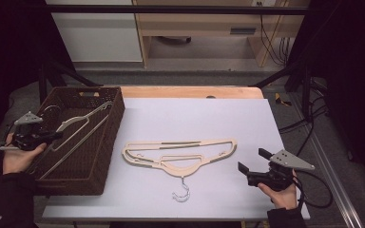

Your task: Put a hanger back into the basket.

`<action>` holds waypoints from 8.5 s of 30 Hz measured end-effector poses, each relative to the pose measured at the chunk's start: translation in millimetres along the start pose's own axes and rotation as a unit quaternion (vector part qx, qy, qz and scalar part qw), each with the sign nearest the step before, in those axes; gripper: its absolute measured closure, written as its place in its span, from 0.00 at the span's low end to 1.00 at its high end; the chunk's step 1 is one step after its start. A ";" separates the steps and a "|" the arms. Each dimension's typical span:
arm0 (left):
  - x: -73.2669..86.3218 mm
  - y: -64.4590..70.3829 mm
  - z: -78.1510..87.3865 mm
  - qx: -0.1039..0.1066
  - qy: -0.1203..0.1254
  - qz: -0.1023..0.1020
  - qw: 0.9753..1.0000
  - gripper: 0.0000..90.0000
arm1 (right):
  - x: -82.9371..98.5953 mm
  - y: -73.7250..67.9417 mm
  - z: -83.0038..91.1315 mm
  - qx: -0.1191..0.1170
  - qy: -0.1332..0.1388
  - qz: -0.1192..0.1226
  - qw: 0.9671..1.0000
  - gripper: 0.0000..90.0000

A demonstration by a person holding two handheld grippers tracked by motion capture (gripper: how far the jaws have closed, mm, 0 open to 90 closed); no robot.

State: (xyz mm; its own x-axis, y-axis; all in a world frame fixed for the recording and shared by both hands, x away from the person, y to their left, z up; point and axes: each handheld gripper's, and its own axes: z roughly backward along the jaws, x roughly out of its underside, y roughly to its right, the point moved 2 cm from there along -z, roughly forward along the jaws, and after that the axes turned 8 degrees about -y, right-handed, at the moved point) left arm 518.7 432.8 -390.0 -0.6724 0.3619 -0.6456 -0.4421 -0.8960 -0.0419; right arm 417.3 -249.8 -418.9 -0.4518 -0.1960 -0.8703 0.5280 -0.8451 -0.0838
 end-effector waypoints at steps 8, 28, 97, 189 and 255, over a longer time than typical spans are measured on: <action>4.5 -10.4 -4.2 -0.040 -0.015 0.053 0.998 0.76 | 0.1 -0.2 -0.2 0.000 -0.001 0.001 1.000 0.08; 12.4 -21.1 -22.0 -0.060 -0.087 0.093 0.990 0.29 | 0.1 -0.8 -0.5 -0.001 -0.001 0.001 1.000 0.08; 16.2 261.8 -29.3 0.189 0.141 -0.083 0.968 0.07 | -8.7 -81.7 -45.4 -0.051 -0.046 0.016 0.998 0.09; -26.0 293.9 -89.5 0.168 0.040 -0.226 0.959 0.13 | -4.4 -123.6 -91.0 -0.144 -0.173 0.016 0.974 0.99; -88.3 318.8 -106.6 0.109 0.068 -0.361 0.924 0.87 | 3.4 -30.7 -32.2 -0.045 -0.024 -0.034 0.998 0.26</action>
State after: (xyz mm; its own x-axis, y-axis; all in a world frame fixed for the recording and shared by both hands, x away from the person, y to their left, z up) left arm 500.5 87.8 -427.7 -0.0825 0.7962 -0.5994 -0.8648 -0.3562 -0.3540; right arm 422.7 -208.5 -434.9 -0.5225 -0.1649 -0.8366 0.5562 -0.8096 -0.1878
